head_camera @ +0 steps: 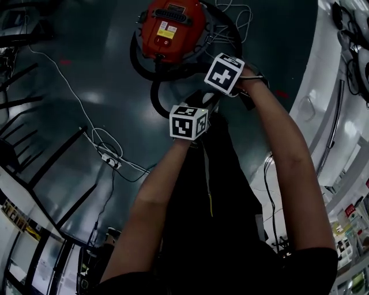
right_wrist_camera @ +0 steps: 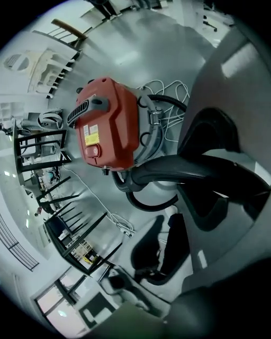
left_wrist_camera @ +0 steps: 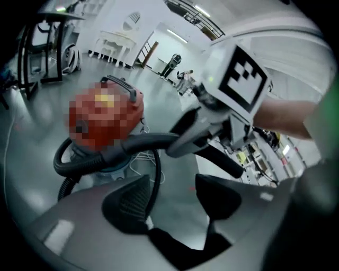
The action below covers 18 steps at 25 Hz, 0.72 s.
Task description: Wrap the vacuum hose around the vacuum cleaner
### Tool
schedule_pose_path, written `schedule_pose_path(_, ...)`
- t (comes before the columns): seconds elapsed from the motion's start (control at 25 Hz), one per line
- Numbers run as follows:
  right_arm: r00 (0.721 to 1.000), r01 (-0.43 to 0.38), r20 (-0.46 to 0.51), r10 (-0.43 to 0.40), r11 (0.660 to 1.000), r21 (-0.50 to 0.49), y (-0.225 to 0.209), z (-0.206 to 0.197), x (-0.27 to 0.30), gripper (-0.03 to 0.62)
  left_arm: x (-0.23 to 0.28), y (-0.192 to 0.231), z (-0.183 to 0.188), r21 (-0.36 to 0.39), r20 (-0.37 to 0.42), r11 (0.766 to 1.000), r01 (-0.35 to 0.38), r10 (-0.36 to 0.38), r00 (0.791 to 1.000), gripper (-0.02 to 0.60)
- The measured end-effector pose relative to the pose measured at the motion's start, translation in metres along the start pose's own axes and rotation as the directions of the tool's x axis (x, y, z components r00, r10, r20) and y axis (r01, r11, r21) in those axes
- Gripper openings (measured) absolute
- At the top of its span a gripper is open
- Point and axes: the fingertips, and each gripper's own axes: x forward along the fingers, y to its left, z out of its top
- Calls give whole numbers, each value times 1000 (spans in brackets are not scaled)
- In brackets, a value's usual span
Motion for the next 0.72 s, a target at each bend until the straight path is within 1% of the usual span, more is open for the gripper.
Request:
schedule_pose_path(0.12,1000,0,-25,-1,999,-52,2,-11,-5,172,-11,25,25,39,44,997,-60,59,997,275)
schedule_pose_path(0.2,1000,-8,-21,6,996,-94,2,-15,-10,173,-15,33,39,106,54,991,-85,80,995,282)
schedule_pose_path(0.28,1000,-24,-15,22,991,-128,1,-20,-16,176,-13,33,49,193,38,977,-88,82,996,301)
schedule_pose_path(0.32,999,-31,-17,28,989,-146,0,-23,-20,176,-10,31,52,240,25,967,-81,78,997,318)
schedule_pose_path(0.4,999,-42,-27,38,982,-186,-3,-29,-27,178,-4,26,56,335,-9,940,-60,67,998,330)
schedule_pose_path(0.52,997,-67,-51,56,966,-249,-6,-39,-38,179,10,17,58,462,-76,887,-10,51,996,350)
schedule_pose_path(0.6,995,-83,-72,65,954,-288,-10,-46,-46,181,20,11,63,509,-118,860,32,33,992,354)
schedule_pose_path(0.72,993,-103,-85,79,938,-330,-15,-52,-56,184,34,3,69,555,-182,827,93,11,983,354)
